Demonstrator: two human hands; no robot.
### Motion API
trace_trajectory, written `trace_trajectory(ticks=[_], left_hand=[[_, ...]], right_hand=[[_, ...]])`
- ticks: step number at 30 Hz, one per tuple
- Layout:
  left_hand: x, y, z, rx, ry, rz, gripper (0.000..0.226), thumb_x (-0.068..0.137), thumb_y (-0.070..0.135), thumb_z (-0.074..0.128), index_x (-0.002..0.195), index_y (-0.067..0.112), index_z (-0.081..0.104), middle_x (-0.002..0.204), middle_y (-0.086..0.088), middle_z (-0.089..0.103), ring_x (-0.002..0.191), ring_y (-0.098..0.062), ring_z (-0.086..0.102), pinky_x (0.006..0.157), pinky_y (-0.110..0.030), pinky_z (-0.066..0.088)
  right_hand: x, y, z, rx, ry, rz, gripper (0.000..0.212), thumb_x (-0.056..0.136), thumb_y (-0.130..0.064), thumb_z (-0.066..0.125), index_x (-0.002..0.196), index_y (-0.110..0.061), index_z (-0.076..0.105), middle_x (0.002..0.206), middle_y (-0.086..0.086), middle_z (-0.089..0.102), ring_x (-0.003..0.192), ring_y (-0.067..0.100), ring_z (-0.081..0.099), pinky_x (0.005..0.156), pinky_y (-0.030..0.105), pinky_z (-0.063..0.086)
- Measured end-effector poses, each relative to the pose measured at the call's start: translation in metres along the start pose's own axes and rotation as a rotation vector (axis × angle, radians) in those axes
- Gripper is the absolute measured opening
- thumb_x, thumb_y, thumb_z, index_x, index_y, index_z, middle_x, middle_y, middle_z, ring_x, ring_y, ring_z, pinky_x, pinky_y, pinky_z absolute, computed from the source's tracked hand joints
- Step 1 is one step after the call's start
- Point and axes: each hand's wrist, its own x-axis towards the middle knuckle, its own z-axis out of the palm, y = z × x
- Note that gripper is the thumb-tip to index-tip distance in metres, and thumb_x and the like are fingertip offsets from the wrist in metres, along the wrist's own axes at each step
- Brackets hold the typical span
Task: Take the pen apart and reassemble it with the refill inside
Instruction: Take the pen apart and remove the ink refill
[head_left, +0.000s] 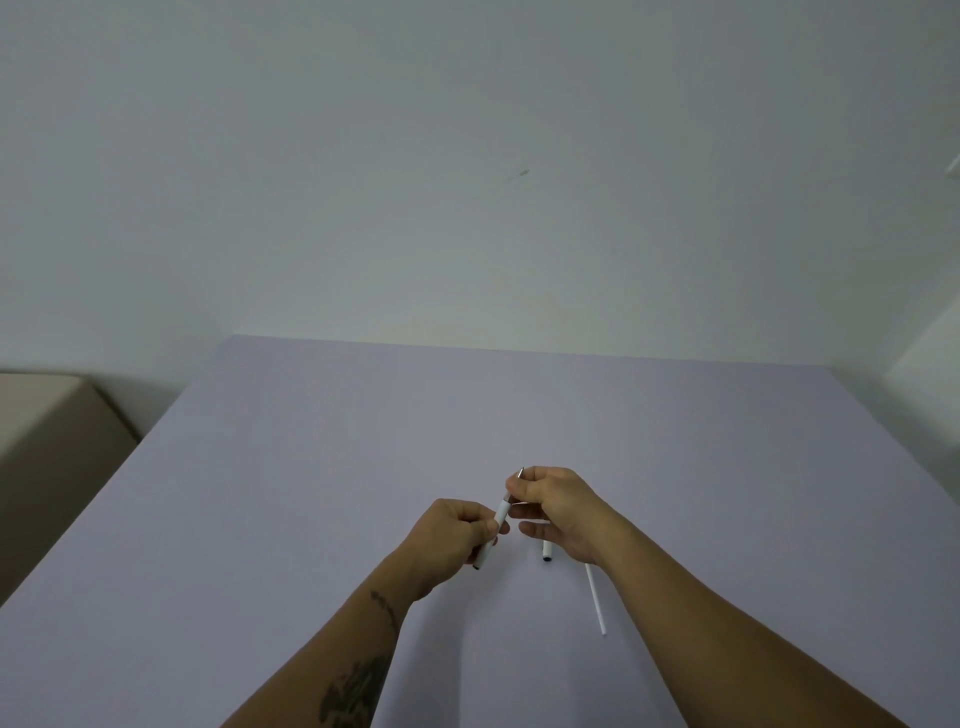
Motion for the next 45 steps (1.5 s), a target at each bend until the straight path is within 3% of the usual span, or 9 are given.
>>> trace_trajectory(ticks=[7,11,16,23,29,38,42,45], left_hand=[[-0.002,-0.002,-0.001,0.015,0.004,0.001,0.024,0.096,0.017,0.056,0.083,0.022,0.076,0.104,-0.018,0.072,0.080,-0.020,0.059,0.075,-0.030,0.055],[-0.004,-0.003,-0.002,0.018,0.015,0.006,0.024,0.096,0.018,0.056,0.082,0.022,0.075,0.104,-0.016,0.073,0.080,-0.020,0.059,0.073,-0.029,0.054],[-0.003,-0.002,-0.002,0.007,0.026,0.010,0.023,0.095,0.016,0.058,0.081,0.020,0.075,0.103,-0.015,0.074,0.080,-0.021,0.058,0.074,-0.031,0.055],[-0.004,-0.002,-0.002,0.013,0.023,0.002,0.022,0.094,0.017,0.059,0.079,0.021,0.075,0.105,-0.016,0.074,0.082,-0.022,0.058,0.078,-0.035,0.056],[-0.003,-0.001,0.001,0.013,0.030,0.008,0.018,0.095,0.017,0.059,0.087,0.016,0.076,0.104,-0.016,0.073,0.081,-0.021,0.057,0.078,-0.033,0.055],[-0.005,0.000,0.005,0.027,0.034,0.020,0.019,0.094,0.017,0.060,0.085,0.018,0.077,0.104,-0.020,0.072,0.080,-0.022,0.058,0.078,-0.034,0.056],[-0.007,-0.001,0.005,0.009,0.040,0.023,0.018,0.093,0.017,0.061,0.088,0.015,0.078,0.103,-0.021,0.072,0.078,-0.020,0.057,0.073,-0.032,0.054],[-0.008,0.001,0.007,-0.007,0.042,0.029,0.017,0.092,0.018,0.062,0.086,0.015,0.077,0.099,-0.020,0.072,0.077,-0.020,0.057,0.073,-0.032,0.054]], right_hand=[[-0.004,-0.002,-0.002,-0.009,-0.022,0.016,0.022,0.100,-0.008,0.051,0.103,-0.011,0.073,0.104,0.008,0.071,0.112,0.027,0.067,0.082,0.034,0.055],[-0.003,0.000,0.000,-0.003,-0.018,0.019,0.017,0.095,-0.011,0.060,0.107,-0.015,0.073,0.101,0.006,0.072,0.099,0.023,0.067,0.088,0.038,0.055],[-0.002,0.001,0.001,-0.018,0.009,0.014,0.012,0.094,-0.019,0.064,0.096,-0.011,0.073,0.097,0.003,0.071,0.092,0.019,0.066,0.091,0.039,0.054],[-0.008,-0.003,0.002,-0.051,-0.003,0.004,0.022,0.100,-0.009,0.052,0.100,-0.012,0.074,0.101,0.004,0.072,0.094,0.019,0.066,0.088,0.036,0.055],[-0.007,0.001,-0.001,0.002,0.012,0.006,0.014,0.095,-0.018,0.063,0.103,-0.010,0.072,0.100,0.005,0.072,0.093,0.020,0.067,0.088,0.038,0.055],[-0.015,-0.004,-0.005,-0.010,0.003,-0.004,0.022,0.100,-0.008,0.052,0.102,-0.012,0.074,0.107,0.008,0.072,0.106,0.024,0.067,0.084,0.034,0.055],[-0.017,-0.001,-0.006,0.015,-0.015,0.009,0.019,0.096,-0.009,0.059,0.108,-0.014,0.073,0.101,0.005,0.072,0.093,0.020,0.066,0.087,0.037,0.054],[-0.017,0.002,-0.007,0.031,-0.008,0.017,0.012,0.093,-0.017,0.066,0.102,-0.012,0.072,0.095,0.003,0.070,0.087,0.018,0.065,0.086,0.037,0.054]])
